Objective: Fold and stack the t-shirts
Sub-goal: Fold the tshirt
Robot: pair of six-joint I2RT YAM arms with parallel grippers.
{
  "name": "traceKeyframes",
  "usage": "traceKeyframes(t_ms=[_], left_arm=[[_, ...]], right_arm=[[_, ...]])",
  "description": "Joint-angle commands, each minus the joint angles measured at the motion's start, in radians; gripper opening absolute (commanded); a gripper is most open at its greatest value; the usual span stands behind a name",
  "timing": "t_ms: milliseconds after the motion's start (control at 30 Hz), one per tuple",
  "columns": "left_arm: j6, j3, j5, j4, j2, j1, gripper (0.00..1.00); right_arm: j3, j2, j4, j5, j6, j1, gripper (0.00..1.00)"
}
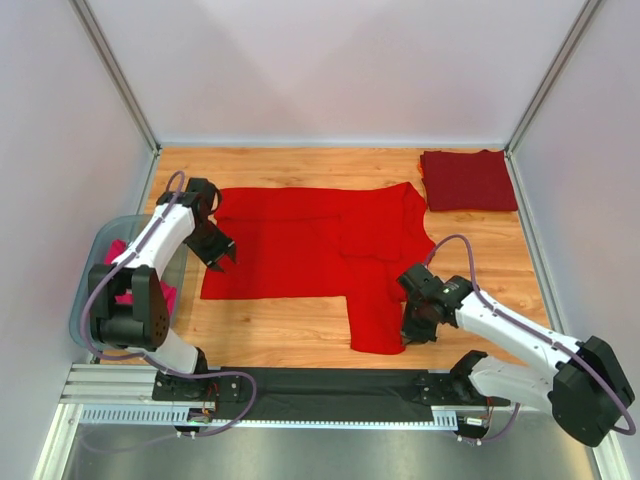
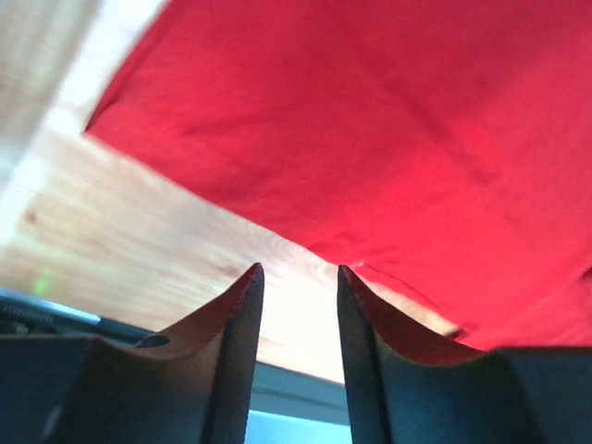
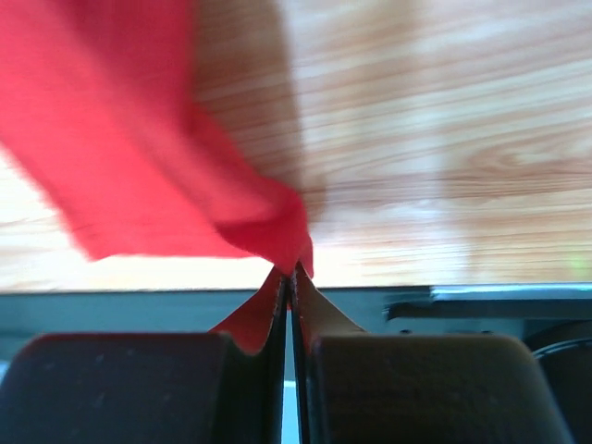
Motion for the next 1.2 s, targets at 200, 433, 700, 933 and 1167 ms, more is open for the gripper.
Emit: traceKeyframes(t_ms=[200, 433, 700, 933, 1167], left_arm=[[-0.516, 0.027, -0.184, -0.266, -0.093, 0.002, 0.35], [-0.639, -0.094, -0.213, -0.194, -0.122, 0.016, 0.46], [-0.659, -0.099, -0.231, -0.113, -0.029, 0.037, 0.49], [-0.692, -0.148, -0.242, -0.062, -0.007, 0.036, 0.49], [-0.706, -0.18, -0.242, 0.008, 0.019, 0.037, 0.49]], right_arm=[[0.117, 0.057, 0.024, -0.087, -0.06, -0.003, 0.0], [0.158, 0.131, 0.056, -0.118, -0.105, -0.003, 0.0], [0.164, 0.132, 0.056, -0.146, -0.144, -0.035, 0.0], [0.14, 0.122, 0.059, -0.163, -0.158, -0.063, 0.0], [0.143, 0.109, 0.048, -0.172, -0.166, -0.086, 0.0]])
